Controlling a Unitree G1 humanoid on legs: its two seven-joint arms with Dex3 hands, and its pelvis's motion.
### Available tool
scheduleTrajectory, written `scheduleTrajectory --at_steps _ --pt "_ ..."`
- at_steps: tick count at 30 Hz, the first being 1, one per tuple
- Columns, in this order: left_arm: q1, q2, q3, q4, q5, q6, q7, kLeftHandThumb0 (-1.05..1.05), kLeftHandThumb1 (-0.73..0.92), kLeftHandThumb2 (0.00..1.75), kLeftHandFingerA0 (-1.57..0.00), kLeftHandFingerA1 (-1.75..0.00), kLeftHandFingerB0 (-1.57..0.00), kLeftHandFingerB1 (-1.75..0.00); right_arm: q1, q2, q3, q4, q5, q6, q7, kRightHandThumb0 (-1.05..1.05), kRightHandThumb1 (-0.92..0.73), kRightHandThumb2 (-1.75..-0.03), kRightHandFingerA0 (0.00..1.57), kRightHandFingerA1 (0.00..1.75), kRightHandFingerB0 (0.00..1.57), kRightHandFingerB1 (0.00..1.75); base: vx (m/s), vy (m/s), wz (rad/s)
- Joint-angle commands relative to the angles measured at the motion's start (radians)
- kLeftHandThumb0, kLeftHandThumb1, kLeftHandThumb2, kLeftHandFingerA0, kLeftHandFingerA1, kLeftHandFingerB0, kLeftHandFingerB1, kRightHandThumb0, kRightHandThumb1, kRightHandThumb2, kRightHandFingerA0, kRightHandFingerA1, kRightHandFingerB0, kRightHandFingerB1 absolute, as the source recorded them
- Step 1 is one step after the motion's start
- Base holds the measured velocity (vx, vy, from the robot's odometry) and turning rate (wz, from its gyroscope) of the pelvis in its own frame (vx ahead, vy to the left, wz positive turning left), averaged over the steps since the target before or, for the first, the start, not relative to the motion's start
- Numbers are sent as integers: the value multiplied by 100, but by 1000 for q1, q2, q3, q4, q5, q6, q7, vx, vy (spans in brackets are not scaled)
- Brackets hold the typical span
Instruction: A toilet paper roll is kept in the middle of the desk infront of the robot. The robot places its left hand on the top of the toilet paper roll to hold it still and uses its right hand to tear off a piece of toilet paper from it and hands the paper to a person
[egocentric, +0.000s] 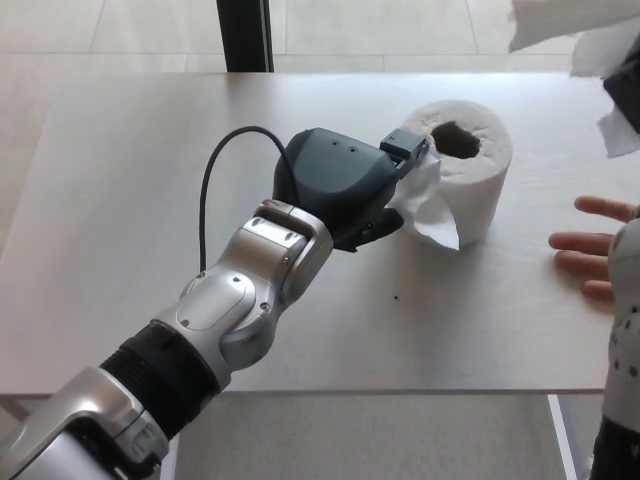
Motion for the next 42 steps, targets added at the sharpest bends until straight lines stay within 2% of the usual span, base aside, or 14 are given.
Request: scheduleTrajectory --at_steps 1,5,8,10,13,14,16,17,20,25,26,31,32,42 --pt "105 31 -37 53 10 15 -86 -58 92 67 -79 -114 -54 -53 -87 49 -60 -43 154 105 -63 -15 -41 -147 101 175 76 167 0 0 0" --pt "107 33 -43 51 13 20 -110 -58 92 69 -70 -91 -53 -53 -118 28 -79 -37 175 100 -71 -8 -48 -142 105 175 86 152 0 0 0" --pt "103 29 -41 55 11 26 -119 -58 92 69 -63 -75 -51 -52 -163 -1 -124 -44 241 142 -80 -17 -48 -137 101 175 73 161 0 0 0" --pt "99 29 -43 55 14 24 -117 -57 92 70 -60 -70 -52 -50 -149 -86 -108 -41 208 190 -11 -21 -38 -153 99 175 70 170 0 0 0" --pt "92 31 -35 49 9 20 -114 -56 92 69 -66 -80 -50 -51 -89 -266 -39 4 114 226 125 -14 -38 -141 105 175 77 171 0 0 0" --pt "92 33 -33 45 9 21 -114 -56 92 68 -71 -91 -51 -51 -69 -303 -27 26 107 217 159 -13 -42 -135 102 175 81 166 0 0 0" --pt "93 34 -27 40 5 16 -106 -56 91 67 -72 -88 -51 -51 -44 -366 1 75 68 184 185 -21 -41 -123 131 148 107 133 0 0 0" --pt "85 39 -29 39 8 12 -113 -57 92 68 -72 -88 -50 -50 -14 -448 46 127 -7 156 217 -13 -36 -137 99 175 84 156 0 0 0" --pt "51 40 -37 30 21 20 -152 -59 92 71 -68 -80 -48 -50 53 -682 197 302 -237 63 252 -15 -35 -135 91 162 85 143 0 0 0" --pt "32 38 -38 5 24 3 -137 -60 92 68 -64 -73 -49 -47 93 -882 351 461 -378 8 295 -11 -57 -97 87 166 83 125 0 0 0" --pt "24 29 -36 0 21 5 -139 -60 91 68 -63 -72 -49 -48 96 -945 434 527 -457 19 298 -21 -66 -75 87 165 83 98 0 0 0" --pt "2 20 -31 -18 12 4 -158 -59 92 69 -64 -74 -50 -50 111 -1014 547 675 -552 -106 213 -13 -62 -82 97 174 65 147 0 0 0" --pt "1 19 -28 -21 7 4 -159 -59 92 69 -62 -68 -49 -48 103 -1022 572 699 -566 -110 203 -21 -62 -85 83 175 64 159 0 0 0" --pt "18 14 -28 -27 3 -18 -120 -59 92 70 -64 -71 -49 -49 42 -1046 742 812 -620 -57 194 -23 -70 -65 85 162 76 127 0 0 0"
